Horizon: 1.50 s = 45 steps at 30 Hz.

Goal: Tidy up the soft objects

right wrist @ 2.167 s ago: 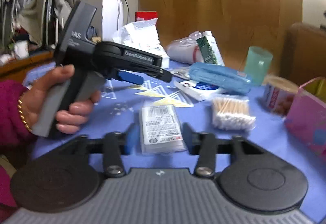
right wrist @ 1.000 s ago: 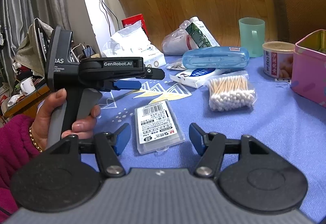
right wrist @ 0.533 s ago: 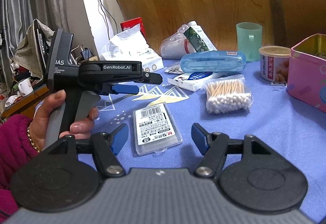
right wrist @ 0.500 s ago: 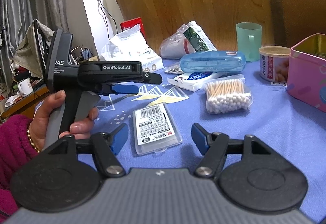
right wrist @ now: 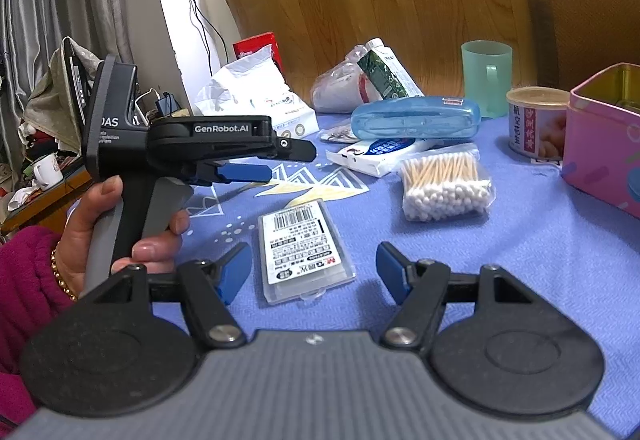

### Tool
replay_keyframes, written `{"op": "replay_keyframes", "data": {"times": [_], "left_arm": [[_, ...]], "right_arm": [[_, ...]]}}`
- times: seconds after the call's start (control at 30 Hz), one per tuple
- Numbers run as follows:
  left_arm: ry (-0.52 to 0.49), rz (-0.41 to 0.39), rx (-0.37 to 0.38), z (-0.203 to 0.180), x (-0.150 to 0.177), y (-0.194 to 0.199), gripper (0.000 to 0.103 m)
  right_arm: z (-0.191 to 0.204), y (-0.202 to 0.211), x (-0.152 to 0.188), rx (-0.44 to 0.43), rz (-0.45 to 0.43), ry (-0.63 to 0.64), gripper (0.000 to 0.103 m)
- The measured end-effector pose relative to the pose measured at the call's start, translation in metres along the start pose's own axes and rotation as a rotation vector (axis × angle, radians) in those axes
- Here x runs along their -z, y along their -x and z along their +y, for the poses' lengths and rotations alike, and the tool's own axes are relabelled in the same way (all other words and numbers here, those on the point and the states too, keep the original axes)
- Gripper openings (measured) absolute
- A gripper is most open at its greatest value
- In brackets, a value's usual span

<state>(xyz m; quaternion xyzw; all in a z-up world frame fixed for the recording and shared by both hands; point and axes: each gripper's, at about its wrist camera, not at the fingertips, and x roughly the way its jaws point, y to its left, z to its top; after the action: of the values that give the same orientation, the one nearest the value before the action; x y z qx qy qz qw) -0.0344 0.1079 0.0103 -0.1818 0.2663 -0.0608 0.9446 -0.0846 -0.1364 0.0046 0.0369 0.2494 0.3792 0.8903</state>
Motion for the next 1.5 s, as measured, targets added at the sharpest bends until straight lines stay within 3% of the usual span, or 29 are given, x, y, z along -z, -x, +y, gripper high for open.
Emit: {"op": "replay_keyframes", "data": {"times": [1.5], "left_arm": [[0.007,0.000,0.012,0.0007,0.0003,0.0006,0.084]], "right_arm": [[-0.0011,-0.0021,0.0022,0.008,0.008,-0.004,0.073]]}}
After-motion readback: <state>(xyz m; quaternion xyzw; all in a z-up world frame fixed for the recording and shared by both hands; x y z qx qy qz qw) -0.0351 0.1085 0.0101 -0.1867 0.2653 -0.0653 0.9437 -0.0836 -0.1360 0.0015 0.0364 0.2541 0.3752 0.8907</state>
